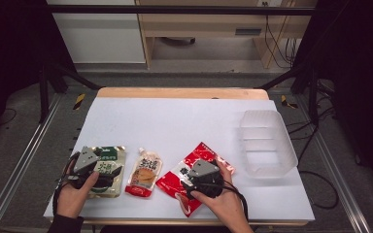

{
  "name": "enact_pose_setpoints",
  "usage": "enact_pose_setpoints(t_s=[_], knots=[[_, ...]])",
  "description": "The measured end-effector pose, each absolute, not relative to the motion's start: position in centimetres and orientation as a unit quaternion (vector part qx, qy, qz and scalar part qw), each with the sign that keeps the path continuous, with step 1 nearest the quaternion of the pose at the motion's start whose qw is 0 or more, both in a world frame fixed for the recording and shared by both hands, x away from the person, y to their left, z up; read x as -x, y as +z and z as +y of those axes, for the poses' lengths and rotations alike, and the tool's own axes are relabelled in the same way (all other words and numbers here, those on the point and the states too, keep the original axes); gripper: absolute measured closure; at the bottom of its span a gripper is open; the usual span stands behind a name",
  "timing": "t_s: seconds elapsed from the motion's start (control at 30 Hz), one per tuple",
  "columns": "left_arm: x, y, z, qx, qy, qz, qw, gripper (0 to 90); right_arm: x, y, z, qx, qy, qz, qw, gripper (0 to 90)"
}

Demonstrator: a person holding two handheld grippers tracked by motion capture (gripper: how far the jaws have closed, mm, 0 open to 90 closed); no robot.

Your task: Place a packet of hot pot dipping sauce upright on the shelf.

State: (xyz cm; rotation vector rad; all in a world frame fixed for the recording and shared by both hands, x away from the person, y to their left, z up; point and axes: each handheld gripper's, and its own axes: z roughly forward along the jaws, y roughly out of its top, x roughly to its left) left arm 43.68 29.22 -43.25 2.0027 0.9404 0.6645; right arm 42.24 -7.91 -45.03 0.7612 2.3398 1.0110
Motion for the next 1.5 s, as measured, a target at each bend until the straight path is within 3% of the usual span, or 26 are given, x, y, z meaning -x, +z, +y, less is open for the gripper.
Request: enact_pose_setpoints(t_s=[0.33, 0.63, 1.03, 1.5], knots=[[-44.1, -43.0, 30.4, -0.798, 0.273, 0.367, 0.393, 4.9, -42.3, -44.9, -8.4, -0.280, 0.360, 0.855, 0.248, 14.9], [-45.8, -42.4, 34.6, -0.777, 0.288, 0.395, 0.396, 5.5, -42.1, -44.7, -8.8, -0.291, 0.361, 0.850, 0.250, 12.8], [-49.4, -45.2, 36.9, -0.806, 0.249, 0.407, 0.350, 12.1, -42.2, -45.2, -8.7, -0.290, 0.353, 0.855, 0.246, 12.9], [-51.6, -46.6, 37.6, -0.812, 0.208, 0.412, 0.357, 16.1, -42.3, -45.6, -8.3, -0.288, 0.347, 0.860, 0.239, 12.9]])
